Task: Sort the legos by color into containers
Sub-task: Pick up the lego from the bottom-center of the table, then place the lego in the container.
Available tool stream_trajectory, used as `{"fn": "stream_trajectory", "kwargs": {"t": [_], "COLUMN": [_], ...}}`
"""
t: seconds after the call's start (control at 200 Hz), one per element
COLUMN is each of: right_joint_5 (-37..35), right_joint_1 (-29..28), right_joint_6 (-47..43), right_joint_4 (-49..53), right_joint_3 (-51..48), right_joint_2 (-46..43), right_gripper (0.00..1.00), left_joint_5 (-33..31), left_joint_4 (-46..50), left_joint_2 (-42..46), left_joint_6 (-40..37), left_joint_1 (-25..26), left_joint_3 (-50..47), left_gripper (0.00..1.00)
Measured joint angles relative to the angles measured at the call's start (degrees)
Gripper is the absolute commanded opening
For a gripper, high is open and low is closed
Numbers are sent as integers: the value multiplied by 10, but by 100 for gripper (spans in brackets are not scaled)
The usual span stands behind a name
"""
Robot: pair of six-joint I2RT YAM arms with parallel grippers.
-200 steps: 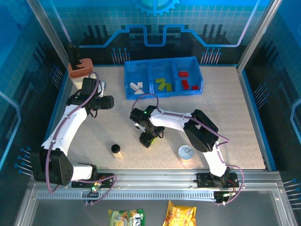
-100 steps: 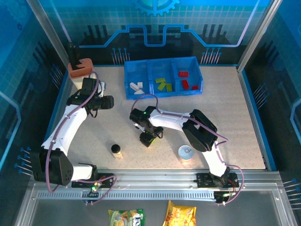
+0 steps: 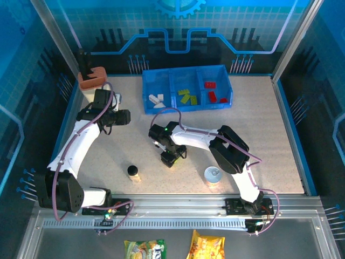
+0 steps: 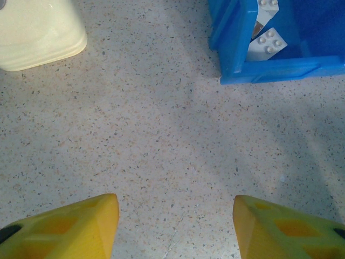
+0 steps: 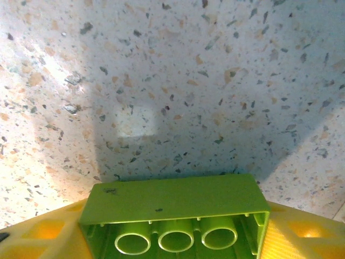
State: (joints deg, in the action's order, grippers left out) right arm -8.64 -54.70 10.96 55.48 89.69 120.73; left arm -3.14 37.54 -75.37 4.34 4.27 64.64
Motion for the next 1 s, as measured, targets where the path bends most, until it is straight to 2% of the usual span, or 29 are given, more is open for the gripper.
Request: {"fn": "stream_trajectory", "kwargs": {"t": [0.325,1.001], "right_joint_5": [1,5], "right_joint_1": [20,190], "right_joint_6": [0,40], "right_joint_4": [0,-21], "right_joint_3": [0,88], "right_joint_2": [-5,-9], "right_gripper": [64,61], "left_joint_5": [0,0], "left_joint_4": [0,0], "left_joint_2": [0,0], "left_joint_6": [0,0], "left_joint_1": [0,0], "left_joint_3": [0,0], "left_gripper": [59,59]}}
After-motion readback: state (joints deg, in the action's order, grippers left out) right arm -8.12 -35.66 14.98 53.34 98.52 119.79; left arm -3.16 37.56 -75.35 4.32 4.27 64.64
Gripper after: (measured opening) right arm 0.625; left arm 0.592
